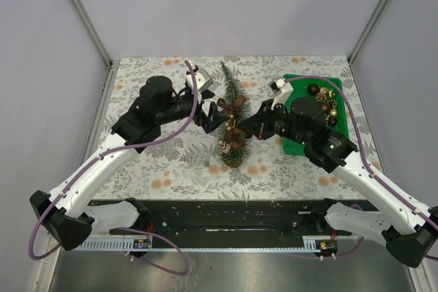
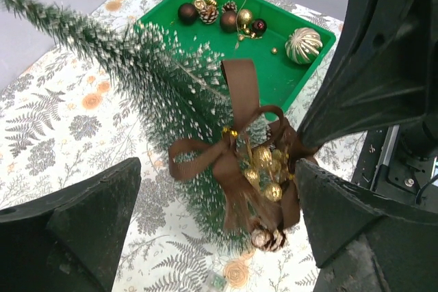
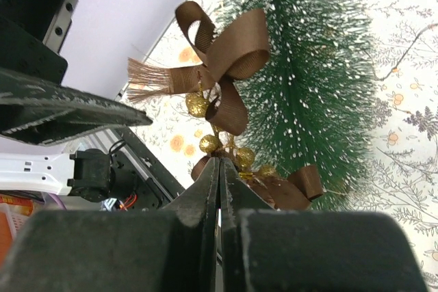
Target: Decorate the small christmas tree
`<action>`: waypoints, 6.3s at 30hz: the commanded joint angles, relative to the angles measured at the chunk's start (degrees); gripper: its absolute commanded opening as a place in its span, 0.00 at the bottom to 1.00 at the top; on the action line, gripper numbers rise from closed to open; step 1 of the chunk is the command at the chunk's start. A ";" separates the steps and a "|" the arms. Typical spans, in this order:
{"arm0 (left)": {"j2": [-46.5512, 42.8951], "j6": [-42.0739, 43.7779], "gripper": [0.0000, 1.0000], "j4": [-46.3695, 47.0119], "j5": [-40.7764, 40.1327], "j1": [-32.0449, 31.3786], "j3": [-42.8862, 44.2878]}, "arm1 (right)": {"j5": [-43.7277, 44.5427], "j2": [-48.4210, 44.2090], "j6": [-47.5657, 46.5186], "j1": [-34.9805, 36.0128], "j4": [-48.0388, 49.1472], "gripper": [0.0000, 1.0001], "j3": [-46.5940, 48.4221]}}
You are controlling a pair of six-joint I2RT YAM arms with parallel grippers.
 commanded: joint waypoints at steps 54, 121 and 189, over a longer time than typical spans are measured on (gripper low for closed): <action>-0.48 6.53 0.00 8.18 0.51 0.36 -2.35 | 6.49 -9.03 6.08 0.58 4.26 0.56 -15.84; -1.73 0.56 0.00 2.03 -9.16 7.04 -6.57 | 20.82 9.25 -20.82 0.58 2.60 0.00 16.42; 10.16 -3.14 0.95 6.86 -0.98 7.75 -0.15 | 5.52 48.18 -15.37 -14.35 9.02 0.00 46.29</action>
